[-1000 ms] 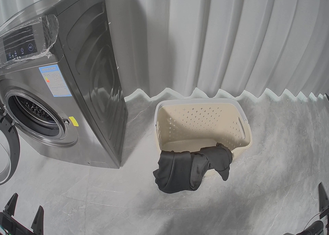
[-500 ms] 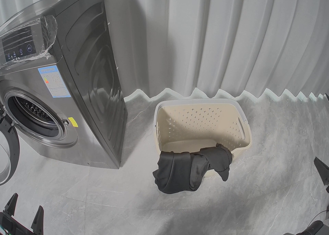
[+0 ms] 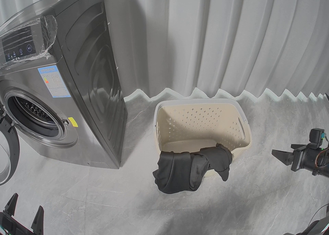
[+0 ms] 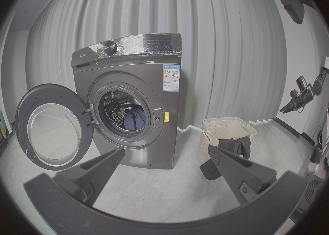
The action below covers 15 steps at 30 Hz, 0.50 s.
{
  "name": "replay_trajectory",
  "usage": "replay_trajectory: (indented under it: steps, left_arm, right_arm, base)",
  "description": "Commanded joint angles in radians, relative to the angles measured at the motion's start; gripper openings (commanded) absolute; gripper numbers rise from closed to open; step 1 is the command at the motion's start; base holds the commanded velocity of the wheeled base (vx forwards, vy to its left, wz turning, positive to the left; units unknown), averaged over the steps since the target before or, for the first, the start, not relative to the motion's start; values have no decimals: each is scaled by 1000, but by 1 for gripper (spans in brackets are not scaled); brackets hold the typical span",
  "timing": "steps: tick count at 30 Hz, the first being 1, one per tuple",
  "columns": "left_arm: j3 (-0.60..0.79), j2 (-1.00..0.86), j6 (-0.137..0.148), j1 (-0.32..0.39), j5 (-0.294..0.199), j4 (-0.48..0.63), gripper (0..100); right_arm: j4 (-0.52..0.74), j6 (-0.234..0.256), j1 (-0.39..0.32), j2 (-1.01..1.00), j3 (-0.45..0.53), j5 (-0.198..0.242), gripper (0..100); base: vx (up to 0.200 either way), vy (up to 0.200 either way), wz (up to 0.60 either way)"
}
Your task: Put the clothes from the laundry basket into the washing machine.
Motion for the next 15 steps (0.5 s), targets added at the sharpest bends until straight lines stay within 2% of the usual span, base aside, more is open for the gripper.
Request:
replay_trajectory:
  steps: [1, 10, 15]
  left_arm:
    - [16, -16, 1, 0, -1, 0, 100]
    - [16, -16, 1, 0, -1, 0, 100]
    - [16, -16, 0, 0, -1, 0, 100]
  right_arm:
    - [-79, 8, 40, 226, -5, 1, 100]
    - [-167, 20, 82, 394, -14, -10, 100]
    - [-210, 29, 118, 467, -20, -58, 100]
  base:
    - [0, 0, 0]
    - [0, 0, 0]
    - [0, 0, 0]
